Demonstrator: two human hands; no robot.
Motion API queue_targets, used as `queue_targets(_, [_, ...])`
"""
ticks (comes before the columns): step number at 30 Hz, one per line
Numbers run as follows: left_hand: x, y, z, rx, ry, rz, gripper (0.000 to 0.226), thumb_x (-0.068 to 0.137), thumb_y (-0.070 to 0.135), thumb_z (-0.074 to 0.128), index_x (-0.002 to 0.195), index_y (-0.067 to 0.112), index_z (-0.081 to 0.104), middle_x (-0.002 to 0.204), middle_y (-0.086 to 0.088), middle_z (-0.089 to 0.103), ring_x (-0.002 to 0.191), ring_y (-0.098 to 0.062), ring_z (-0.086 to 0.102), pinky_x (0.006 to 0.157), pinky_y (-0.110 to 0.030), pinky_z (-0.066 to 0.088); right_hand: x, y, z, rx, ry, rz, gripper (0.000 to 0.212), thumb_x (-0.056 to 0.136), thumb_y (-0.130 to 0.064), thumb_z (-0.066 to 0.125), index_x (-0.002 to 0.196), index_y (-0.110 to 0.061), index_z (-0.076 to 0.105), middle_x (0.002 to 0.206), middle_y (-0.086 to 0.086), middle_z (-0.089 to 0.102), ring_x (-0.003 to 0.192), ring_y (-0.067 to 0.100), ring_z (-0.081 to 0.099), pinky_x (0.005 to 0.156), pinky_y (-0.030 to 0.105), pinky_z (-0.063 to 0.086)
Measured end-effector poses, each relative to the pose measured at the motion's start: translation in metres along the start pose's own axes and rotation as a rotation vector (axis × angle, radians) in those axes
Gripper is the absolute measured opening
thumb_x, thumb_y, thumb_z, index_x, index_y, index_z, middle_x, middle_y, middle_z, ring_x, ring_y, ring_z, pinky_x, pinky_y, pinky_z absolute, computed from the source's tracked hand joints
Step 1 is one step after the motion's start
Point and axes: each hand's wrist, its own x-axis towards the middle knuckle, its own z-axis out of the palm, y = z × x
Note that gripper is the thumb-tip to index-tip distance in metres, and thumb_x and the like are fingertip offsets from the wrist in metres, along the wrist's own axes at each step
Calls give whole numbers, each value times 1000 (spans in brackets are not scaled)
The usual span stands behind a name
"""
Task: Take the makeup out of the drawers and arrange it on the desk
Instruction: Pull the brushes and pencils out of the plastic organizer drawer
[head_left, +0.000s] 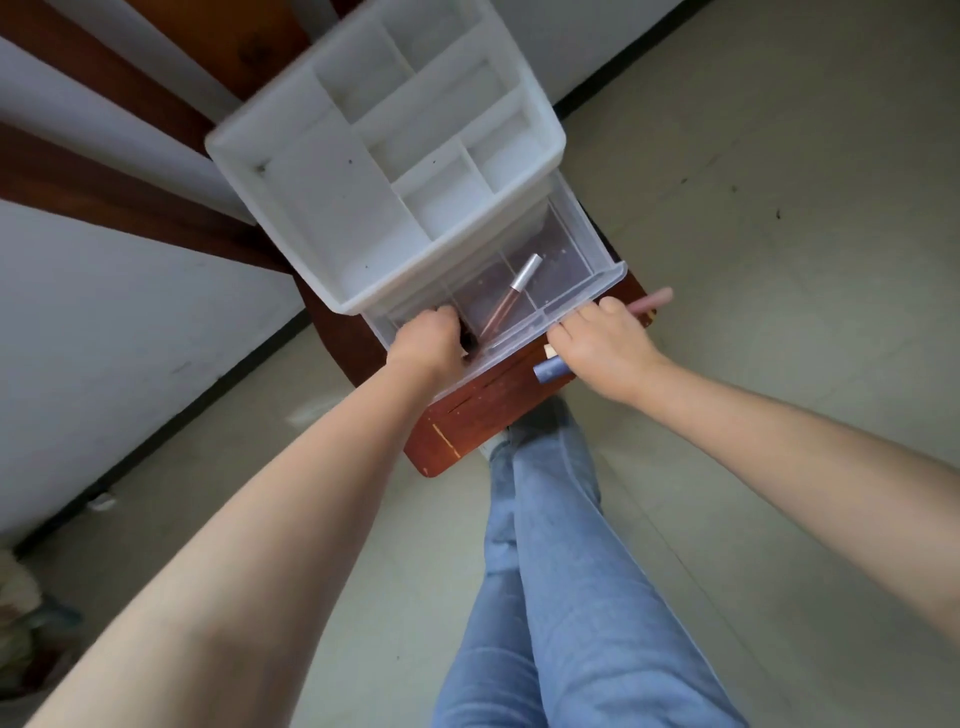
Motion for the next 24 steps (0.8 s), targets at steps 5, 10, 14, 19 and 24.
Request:
queue_targets(5, [-1, 15, -14, -322, 100, -68, 23, 76, 15, 62, 92, 10, 46, 84, -4, 52, 79, -23, 50, 62, -31, 37, -1, 3, 5, -15, -26, -51, 9, 52, -9, 52, 52, -17, 57, 48, -2, 56, 44, 18, 54, 46, 19, 37])
queue_targets(10, [13, 34, -14, -371, 78, 2, 12, 79, 12, 58, 83, 11, 48, 66, 2, 44, 73, -23, 50, 49, -27, 36, -1, 5, 5, 10, -106, -79, 19, 40, -10, 68, 54, -17, 57, 49, -2, 57, 45, 18, 55, 46, 20, 38])
queue_targets(14, [20, 36, -11, -327, -24, 52, 16, 79, 17, 63, 82, 13, 48, 80, -3, 53, 76, -21, 51, 60, -30, 38, 0, 4, -1, 14, -164, -85, 30, 31, -13, 80, 53, -16, 59, 49, -1, 58, 45, 18, 56, 46, 19, 40])
queue_targets(19, [22, 19, -29, -203, -208, 147, 17, 75, 9, 65, 79, 10, 49, 67, 0, 46, 66, -19, 47, 47, -22, 32, 3, 5, -6, 20, -182, -87, 30, 31, -11, 79, 53, -15, 57, 48, 0, 57, 44, 19, 55, 45, 20, 40])
queue_targets(24, [-11, 2, -35, -266, -58, 193, 23, 75, 7, 62, 90, 12, 46, 75, 0, 48, 74, -21, 46, 51, -25, 33, 11, 3, -16, 20, -118, -74, 28, 33, -3, 73, 55, -12, 58, 49, 3, 57, 45, 22, 55, 46, 20, 41])
